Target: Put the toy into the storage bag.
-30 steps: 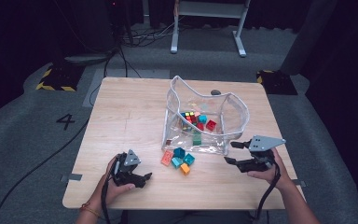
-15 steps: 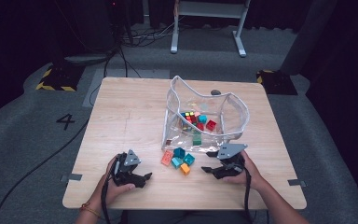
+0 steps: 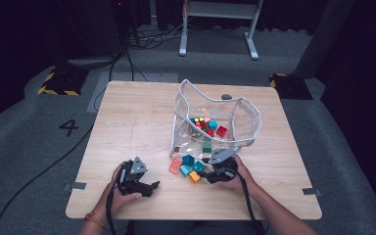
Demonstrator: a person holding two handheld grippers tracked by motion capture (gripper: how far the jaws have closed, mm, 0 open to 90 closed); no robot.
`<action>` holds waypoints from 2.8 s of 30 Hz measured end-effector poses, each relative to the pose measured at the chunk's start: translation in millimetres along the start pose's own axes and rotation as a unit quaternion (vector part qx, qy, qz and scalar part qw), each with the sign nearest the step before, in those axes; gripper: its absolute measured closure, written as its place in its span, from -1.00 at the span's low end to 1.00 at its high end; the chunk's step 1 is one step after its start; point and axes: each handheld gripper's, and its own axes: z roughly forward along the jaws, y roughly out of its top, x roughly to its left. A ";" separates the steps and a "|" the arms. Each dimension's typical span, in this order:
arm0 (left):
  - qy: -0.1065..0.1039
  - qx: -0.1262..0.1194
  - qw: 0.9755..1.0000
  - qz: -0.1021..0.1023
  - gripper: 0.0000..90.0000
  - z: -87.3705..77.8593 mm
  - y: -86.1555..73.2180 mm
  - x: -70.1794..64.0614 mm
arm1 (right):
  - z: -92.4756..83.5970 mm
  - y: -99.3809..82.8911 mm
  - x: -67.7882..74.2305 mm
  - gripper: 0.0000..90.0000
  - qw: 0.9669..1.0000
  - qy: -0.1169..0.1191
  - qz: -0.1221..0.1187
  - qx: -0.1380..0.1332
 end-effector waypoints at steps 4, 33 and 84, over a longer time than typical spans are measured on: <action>0.000 0.000 1.000 0.000 -0.73 0.0 0.0 0.0 | 5.3 0.3 -3.4 0.07 1.000 -0.002 -0.028 0.010; -0.001 0.000 1.000 0.007 -0.73 -0.4 -0.4 0.5 | -61.7 -27.4 -12.7 0.32 1.000 -0.006 -0.002 -0.011; 0.000 -0.001 1.000 0.005 -0.73 -0.3 -0.3 0.4 | -225.2 24.7 -105.1 0.32 0.979 -0.162 0.049 -0.112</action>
